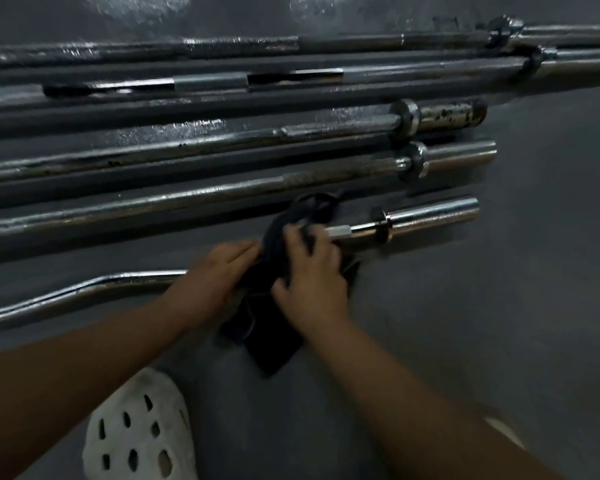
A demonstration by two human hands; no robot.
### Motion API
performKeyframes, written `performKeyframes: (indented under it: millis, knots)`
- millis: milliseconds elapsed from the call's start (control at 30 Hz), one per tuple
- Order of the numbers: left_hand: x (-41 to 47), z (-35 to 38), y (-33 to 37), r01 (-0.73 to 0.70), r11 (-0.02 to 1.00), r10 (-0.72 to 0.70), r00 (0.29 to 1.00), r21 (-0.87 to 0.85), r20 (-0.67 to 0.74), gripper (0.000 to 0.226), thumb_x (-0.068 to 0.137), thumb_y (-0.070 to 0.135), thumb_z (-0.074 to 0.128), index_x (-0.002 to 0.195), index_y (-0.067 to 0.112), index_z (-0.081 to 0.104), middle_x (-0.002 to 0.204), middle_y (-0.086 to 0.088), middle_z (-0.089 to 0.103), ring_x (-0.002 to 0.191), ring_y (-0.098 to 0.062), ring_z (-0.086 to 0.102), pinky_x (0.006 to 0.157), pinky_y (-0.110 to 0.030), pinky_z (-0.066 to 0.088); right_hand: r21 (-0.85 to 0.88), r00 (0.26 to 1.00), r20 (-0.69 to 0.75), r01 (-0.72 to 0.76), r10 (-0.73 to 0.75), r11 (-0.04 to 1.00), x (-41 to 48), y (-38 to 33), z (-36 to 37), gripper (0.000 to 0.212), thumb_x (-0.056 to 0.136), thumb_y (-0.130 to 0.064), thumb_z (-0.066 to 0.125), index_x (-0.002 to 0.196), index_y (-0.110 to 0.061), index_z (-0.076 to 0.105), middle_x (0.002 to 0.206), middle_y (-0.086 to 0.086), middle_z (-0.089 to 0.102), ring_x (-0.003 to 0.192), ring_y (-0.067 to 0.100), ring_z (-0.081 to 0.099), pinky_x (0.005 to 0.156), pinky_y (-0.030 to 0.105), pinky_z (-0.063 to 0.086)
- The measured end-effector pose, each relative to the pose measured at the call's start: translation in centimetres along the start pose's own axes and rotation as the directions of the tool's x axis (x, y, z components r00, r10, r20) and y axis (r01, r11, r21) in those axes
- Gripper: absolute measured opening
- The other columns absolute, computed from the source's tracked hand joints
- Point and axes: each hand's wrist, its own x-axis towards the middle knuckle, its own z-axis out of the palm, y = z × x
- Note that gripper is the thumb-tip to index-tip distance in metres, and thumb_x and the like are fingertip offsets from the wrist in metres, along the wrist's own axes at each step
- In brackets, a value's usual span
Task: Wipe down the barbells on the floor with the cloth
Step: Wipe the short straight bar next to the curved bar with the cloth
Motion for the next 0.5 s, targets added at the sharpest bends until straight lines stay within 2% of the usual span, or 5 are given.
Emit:
performKeyframes:
  millis: [100, 233, 300, 400, 500]
  knots:
    - [0.0, -0.8, 0.5, -0.015, 0.999, 0.015, 1.0, -0.031, 0.025, 0.057, 0.079, 0.024, 0.043, 0.132, 0.003, 0.05, 0.122, -0.022, 0.059, 0.11, -0.031, 0.053, 0.095, -0.029, 0.036, 0.03, 0.967, 0.059, 0.246, -0.248, 0.969, 1.3, 0.1, -1.7, 0.059, 0.081, -0.016, 0.064, 0.138, -0.027, 0.052, 0.145, 0.008, 0.036, 0.127, 0.031, 0.044, 0.098, 0.043, 0.05]
    - [0.1, -0.4, 0.6, 0.027, 0.999, -0.028, 0.999, 0.018, 0.019, 0.059, 0.087, 0.027, 0.037, 0.14, 0.001, 0.047, 0.135, -0.021, 0.054, 0.119, -0.031, 0.052, 0.101, -0.033, 0.041, 0.112, 0.953, -0.237, -0.165, 0.188, 0.98, 3.0, 3.6, -2.0, 0.05, 0.081, -0.011, 0.059, 0.131, -0.015, 0.06, 0.148, 0.011, 0.04, 0.13, 0.035, 0.041, 0.103, 0.048, 0.046]
    - [0.2, -0.3, 0.7, 0.057, 0.996, -0.062, 0.995, 0.067, 0.072, 0.06, 0.085, 0.027, 0.038, 0.139, 0.003, 0.048, 0.134, -0.019, 0.055, 0.115, -0.034, 0.058, 0.1, -0.035, 0.045, 0.012, 0.991, -0.129, -0.027, 0.029, 1.0, 0.3, 0.4, 0.2, 0.07, 0.078, -0.021, 0.065, 0.145, -0.012, 0.046, 0.158, 0.013, 0.029, 0.141, 0.041, 0.026, 0.114, 0.05, 0.036]
    - [-0.4, -1.1, 0.7, 0.044, 0.985, -0.061, 0.993, 0.168, 0.101, 0.06, 0.079, 0.028, 0.042, 0.133, 0.005, 0.05, 0.125, -0.017, 0.06, 0.107, -0.032, 0.061, 0.094, -0.034, 0.046, -0.078, 0.961, 0.052, 0.276, -0.273, 0.958, 0.3, -1.0, 0.0, 0.067, 0.078, -0.017, 0.064, 0.143, -0.015, 0.047, 0.154, 0.007, 0.034, 0.135, 0.033, 0.033, 0.102, 0.045, 0.048]
    - [-1.8, -1.6, 0.5, 0.059, 0.98, -0.078, 0.993, 0.192, 0.091, 0.061, 0.078, 0.025, 0.041, 0.134, 0.003, 0.052, 0.128, -0.018, 0.059, 0.11, -0.035, 0.06, 0.095, -0.04, 0.051, -0.059, 0.982, -0.082, 0.164, -0.169, 0.985, 2.9, 2.2, -2.0, 0.056, 0.077, -0.008, 0.062, 0.132, -0.017, 0.057, 0.141, 0.006, 0.046, 0.125, 0.031, 0.042, 0.097, 0.044, 0.05]
